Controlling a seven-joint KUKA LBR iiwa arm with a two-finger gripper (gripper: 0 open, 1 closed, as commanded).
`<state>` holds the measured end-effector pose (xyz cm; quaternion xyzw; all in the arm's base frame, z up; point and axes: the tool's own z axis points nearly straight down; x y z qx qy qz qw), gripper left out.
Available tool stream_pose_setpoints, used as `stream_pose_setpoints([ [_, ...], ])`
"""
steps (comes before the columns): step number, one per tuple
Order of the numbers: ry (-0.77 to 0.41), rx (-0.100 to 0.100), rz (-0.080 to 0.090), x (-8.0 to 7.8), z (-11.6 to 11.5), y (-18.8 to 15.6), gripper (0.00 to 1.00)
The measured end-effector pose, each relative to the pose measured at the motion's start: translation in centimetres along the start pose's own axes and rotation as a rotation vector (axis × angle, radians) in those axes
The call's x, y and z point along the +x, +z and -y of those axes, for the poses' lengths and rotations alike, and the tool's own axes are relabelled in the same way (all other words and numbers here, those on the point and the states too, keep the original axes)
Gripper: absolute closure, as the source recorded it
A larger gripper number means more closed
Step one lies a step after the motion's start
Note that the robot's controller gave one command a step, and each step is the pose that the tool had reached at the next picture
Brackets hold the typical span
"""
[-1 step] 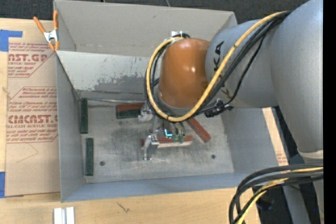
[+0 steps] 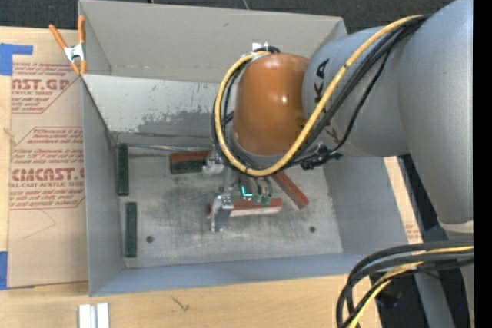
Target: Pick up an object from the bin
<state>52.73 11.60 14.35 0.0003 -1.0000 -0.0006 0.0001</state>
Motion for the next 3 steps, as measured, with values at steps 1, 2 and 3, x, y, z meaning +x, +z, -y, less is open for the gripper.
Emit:
stream_pose_setpoints([
  [1, -0.227, -0.006, 0.006, -1.8, 8.1, 6.7, 1.0],
  [2, -0.227, -0.006, 0.006, -1.8, 8.2, 6.7, 1.0],
  [3, -0.124, 0.0, 0.004, -0.9, 7.6, -7.5, 1.0],
])
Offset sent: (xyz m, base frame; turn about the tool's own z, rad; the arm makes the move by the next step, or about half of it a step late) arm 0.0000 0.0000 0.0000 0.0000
